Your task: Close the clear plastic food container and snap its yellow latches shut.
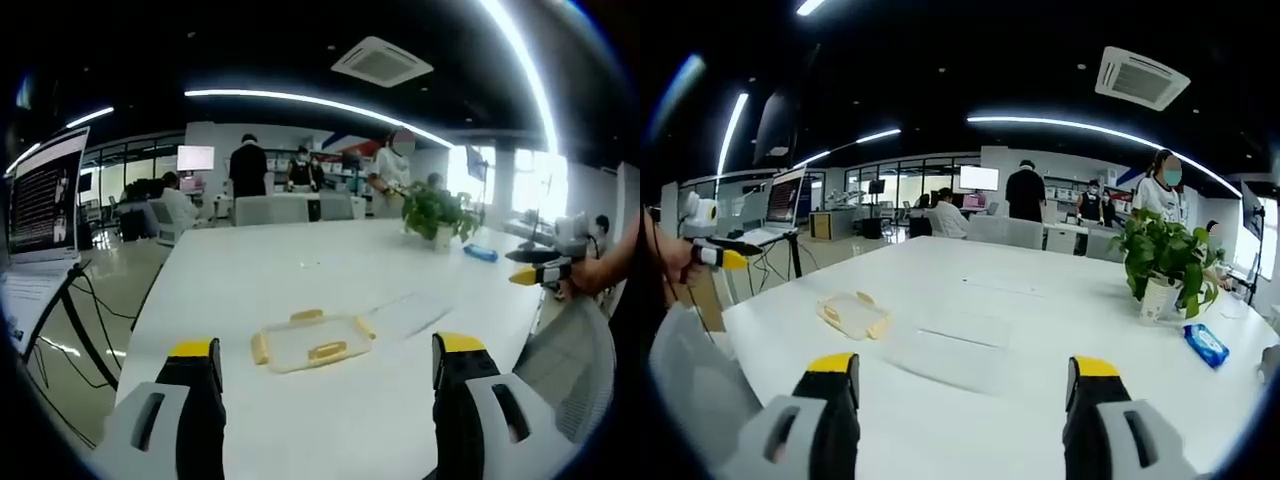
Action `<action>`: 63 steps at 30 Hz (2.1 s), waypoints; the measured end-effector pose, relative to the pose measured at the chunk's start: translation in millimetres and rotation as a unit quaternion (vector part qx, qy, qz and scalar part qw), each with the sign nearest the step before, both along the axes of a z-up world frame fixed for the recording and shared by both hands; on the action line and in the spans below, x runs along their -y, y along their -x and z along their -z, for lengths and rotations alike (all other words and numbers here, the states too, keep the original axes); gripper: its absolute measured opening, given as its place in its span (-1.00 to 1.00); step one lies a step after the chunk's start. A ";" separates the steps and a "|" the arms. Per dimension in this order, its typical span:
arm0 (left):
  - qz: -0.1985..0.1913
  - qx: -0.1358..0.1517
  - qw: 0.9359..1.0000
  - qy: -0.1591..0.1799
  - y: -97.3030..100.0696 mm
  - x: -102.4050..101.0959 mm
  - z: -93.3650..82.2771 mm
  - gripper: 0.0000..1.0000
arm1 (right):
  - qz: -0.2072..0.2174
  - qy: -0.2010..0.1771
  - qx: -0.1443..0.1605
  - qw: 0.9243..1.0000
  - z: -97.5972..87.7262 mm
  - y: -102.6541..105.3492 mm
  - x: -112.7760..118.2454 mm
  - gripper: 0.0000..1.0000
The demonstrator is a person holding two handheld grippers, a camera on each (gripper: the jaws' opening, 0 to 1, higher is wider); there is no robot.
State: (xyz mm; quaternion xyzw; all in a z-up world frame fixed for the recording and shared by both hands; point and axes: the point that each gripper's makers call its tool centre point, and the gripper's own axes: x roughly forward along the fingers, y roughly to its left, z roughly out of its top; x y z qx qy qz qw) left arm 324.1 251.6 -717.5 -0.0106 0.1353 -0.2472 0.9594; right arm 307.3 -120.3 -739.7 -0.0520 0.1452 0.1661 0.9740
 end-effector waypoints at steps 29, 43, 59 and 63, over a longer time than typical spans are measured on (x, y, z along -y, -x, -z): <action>-0.005 -0.012 1.000 -0.021 3.2 -7.3 9.5 0.65 | -0.008 0.013 -0.021 1.000 8.3 3.1 -1.2 0.56; 0.002 -0.026 0.999 -0.047 0.5 -18.3 26.7 0.58 | -0.028 0.017 -0.052 0.998 19.3 5.2 -7.2 0.55; 0.011 -0.034 0.998 -0.059 -10.1 -33.8 39.0 0.57 | -0.061 0.024 -0.068 0.996 14.8 -0.7 -24.6 0.59; 0.012 -0.039 0.997 -0.060 -13.2 -36.8 41.4 0.57 | -0.068 0.017 -0.071 0.995 14.4 -5.0 -33.1 0.59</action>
